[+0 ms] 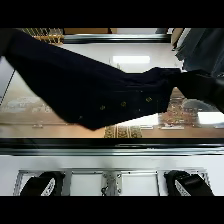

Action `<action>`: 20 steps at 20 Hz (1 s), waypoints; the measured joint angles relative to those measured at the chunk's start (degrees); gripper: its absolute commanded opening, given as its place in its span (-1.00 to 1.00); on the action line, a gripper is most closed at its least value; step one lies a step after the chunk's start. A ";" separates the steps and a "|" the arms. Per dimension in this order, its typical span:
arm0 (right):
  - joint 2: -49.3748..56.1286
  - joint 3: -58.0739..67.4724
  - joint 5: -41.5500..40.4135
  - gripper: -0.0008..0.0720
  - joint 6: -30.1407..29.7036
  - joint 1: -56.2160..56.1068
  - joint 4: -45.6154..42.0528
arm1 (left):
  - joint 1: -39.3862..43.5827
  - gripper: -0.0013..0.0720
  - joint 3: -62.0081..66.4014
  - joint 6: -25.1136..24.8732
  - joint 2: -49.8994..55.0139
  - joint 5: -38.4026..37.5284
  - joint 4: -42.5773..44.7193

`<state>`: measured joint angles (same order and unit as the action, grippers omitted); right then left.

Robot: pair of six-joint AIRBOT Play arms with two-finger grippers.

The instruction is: Fold the clothes and pants, and hang the long-sleeved shirts on hangers.

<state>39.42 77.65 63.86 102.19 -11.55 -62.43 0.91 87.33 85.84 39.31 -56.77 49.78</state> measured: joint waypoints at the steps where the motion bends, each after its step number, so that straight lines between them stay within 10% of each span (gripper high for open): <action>1: -1.20 0.63 1.20 -0.91 2.58 0.00 0.00 | 0.22 -0.95 1.07 0.00 -0.81 0.22 0.02; 9: 7.45 0.92 9.51 -0.91 16.68 0.02 -0.61 | 0.72 -0.95 1.49 0.04 14.01 2.12 0.31; 20: 40.83 0.90 -4.15 -0.91 6.19 3.52 -0.63 | 1.90 -0.95 24.06 2.43 59.87 -4.87 -0.22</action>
<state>80.25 78.54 59.70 108.38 -8.03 -63.07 2.81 111.39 88.27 99.18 -61.65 49.56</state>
